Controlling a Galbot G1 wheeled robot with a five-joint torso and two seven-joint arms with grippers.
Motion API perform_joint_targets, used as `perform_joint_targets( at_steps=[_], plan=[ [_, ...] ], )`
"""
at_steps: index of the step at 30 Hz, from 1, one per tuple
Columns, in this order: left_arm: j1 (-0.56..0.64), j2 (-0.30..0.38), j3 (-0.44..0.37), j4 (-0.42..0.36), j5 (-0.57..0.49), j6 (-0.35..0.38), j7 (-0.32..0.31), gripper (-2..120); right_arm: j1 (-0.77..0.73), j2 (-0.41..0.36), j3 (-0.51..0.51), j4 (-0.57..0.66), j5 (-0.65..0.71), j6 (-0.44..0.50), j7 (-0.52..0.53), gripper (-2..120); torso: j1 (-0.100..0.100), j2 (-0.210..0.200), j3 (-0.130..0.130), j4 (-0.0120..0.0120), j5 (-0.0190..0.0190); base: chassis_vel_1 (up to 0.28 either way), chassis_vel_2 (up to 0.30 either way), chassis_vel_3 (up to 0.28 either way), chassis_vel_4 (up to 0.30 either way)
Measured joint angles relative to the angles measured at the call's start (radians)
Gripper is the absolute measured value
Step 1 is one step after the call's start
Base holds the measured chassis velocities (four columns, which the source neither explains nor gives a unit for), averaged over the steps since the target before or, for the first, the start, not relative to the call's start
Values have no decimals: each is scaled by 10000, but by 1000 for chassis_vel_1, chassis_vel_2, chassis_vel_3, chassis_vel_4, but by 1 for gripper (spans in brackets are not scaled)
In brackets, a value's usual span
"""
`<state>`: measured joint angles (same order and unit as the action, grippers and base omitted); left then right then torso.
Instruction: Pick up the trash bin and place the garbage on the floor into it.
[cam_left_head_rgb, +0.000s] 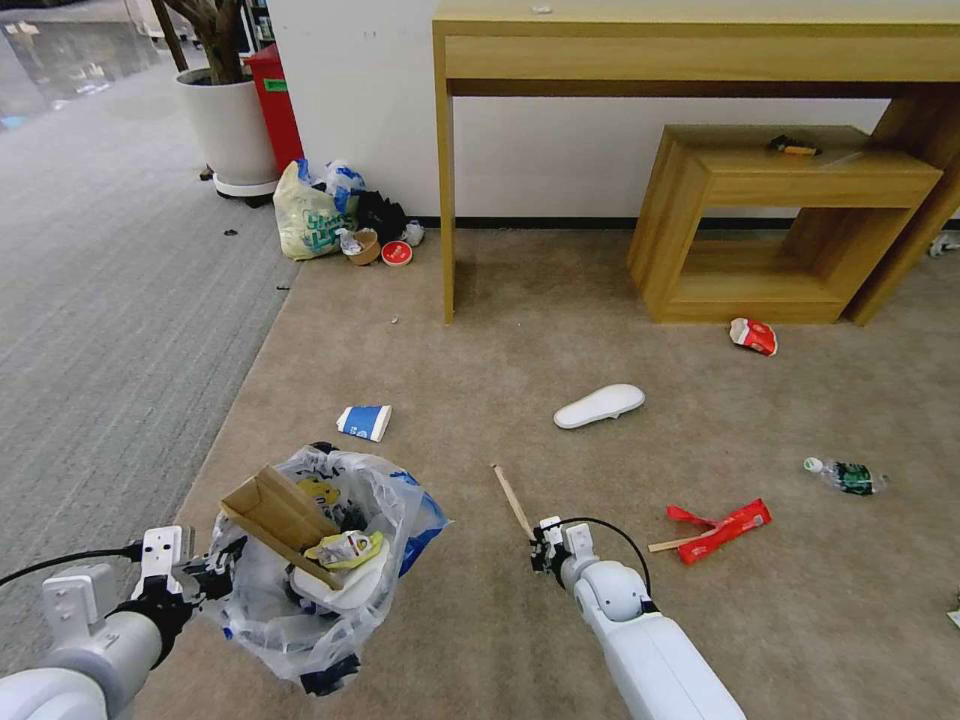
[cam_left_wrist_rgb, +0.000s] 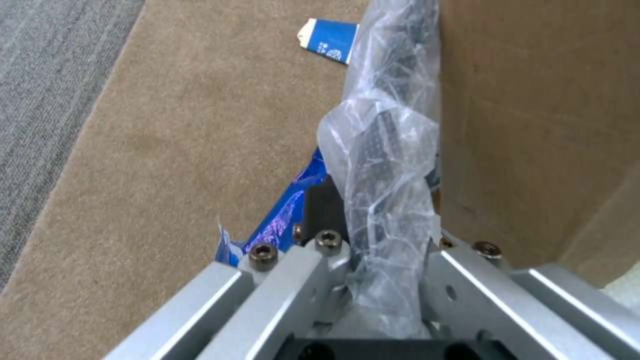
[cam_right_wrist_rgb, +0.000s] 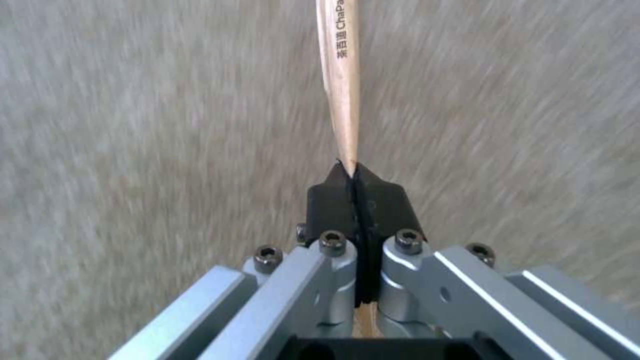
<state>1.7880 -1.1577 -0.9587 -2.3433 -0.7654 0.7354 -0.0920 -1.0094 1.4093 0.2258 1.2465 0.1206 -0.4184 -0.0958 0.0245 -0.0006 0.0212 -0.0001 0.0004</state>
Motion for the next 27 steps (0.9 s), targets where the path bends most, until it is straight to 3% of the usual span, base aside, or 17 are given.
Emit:
perform_joint_targets(
  at_steps=[10, 14, 18, 20, 27],
  plan=[
    [96, 13, 24, -46, 32, 0, 10, 0, -16, -394, 34, 2270, 282, 352, 311, 0, 1, -1, -1, -2, -3, 0, 0, 0, 0],
    [52, 102, 139, -36, 114, 0, -58, 0, 246, -788, -293, 4579, 1237, 361, 143, 0, 0, 0, -2, -2, -4, 0, 0, 0, 0],
    [-16, 189, 200, 8, 117, 0, -130, 0, 467, -986, -517, 5599, 1916, 439, -136, 0, 0, 0, -2, -1, -5, 0, 0, 0, 0],
    [-91, 329, 295, 58, 28, 0, -273, 0, 827, -1358, -943, 6609, 3013, 458, -469, 0, 0, 0, -2, -3, -5, 0, 0, 0, 0],
    [-342, 644, 561, 359, -230, 0, -605, 0, 1406, -2340, -2075, 8305, 4491, 430, -1028, 0, 0, 0, -2, -2, -6, 0, 0, 0, 0]
  ],
)
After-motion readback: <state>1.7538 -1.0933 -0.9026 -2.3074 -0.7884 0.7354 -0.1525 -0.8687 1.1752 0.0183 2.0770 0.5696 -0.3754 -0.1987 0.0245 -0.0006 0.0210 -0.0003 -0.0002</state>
